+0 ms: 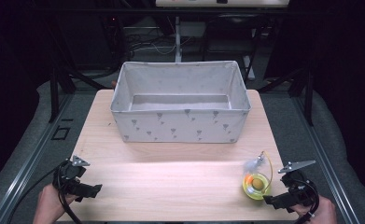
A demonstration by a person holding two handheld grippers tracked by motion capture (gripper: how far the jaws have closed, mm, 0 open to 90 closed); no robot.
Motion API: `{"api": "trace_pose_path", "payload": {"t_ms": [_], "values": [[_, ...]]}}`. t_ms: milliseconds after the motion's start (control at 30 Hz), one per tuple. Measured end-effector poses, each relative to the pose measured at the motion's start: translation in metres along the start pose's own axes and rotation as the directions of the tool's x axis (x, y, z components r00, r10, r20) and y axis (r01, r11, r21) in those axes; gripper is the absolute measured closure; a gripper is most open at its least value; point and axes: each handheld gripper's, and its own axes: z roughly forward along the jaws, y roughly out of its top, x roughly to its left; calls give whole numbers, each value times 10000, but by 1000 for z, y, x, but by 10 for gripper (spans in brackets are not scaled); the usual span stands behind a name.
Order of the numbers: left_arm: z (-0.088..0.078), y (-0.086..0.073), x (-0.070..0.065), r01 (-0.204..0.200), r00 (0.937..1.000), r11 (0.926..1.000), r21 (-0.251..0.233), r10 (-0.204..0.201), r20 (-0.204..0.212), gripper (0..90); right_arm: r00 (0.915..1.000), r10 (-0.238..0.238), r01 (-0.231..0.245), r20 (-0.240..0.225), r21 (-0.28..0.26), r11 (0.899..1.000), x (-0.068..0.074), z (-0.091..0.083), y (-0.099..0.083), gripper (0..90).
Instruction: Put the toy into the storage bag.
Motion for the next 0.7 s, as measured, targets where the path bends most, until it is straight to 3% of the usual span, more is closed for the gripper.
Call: {"api": "trace_pose_path", "payload": {"t_ms": [200,533,700], "values": [[3,0,-3,-270,9996,9993,252,268,99,1,9999,-126,126,-2,24,9999,5,-5,6,17],[5,-2,-3,-324,9993,9985,445,316,180,1,9994,-359,359,-15,-84,9993,17,-16,20,0],[6,0,-5,-404,9990,9979,515,393,228,1,9981,-612,611,89,128,9980,22,-23,27,0]]}}
